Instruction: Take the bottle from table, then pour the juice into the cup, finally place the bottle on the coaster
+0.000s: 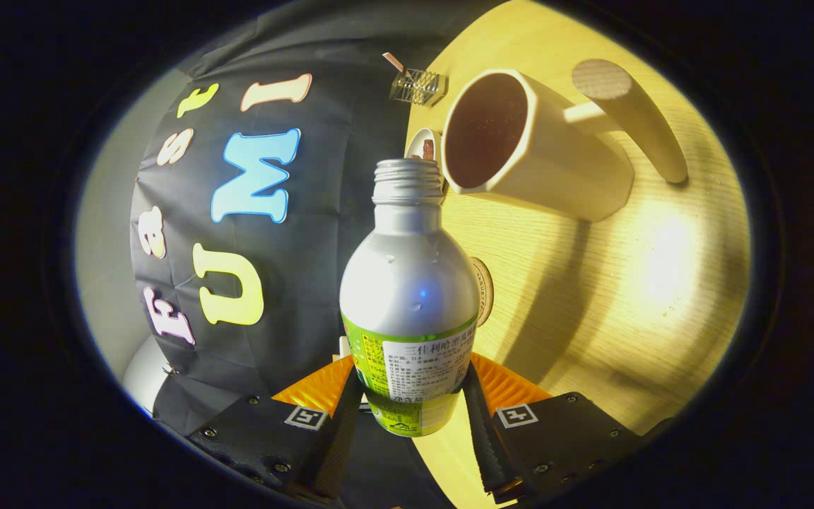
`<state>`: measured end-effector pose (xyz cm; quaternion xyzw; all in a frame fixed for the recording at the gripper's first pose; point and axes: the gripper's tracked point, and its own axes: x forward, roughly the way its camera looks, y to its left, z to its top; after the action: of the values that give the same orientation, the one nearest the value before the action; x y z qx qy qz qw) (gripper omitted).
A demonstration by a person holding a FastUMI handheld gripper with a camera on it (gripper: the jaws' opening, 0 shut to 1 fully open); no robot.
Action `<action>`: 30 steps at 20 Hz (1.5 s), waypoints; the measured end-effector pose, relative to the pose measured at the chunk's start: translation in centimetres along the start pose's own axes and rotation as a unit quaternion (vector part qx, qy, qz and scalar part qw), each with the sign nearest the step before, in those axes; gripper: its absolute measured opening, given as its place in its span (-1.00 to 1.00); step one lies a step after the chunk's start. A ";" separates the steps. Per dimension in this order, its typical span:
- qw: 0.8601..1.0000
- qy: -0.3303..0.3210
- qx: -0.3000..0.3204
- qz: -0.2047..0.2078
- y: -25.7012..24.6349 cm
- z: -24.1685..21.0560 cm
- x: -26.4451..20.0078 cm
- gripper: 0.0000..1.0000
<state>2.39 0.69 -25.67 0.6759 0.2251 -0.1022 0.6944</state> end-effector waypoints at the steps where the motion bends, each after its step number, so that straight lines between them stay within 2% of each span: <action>1: 1.000 0.003 0.005 0.001 0.0 0.0 0.0 0.44; 16: 0.994 0.007 0.110 0.018 1.7 0.3 -0.5 0.44; 30: 0.984 -0.007 0.177 0.025 2.8 0.8 -0.6 0.44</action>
<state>3.27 -0.04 -22.97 0.7928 0.1821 -0.1278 0.5674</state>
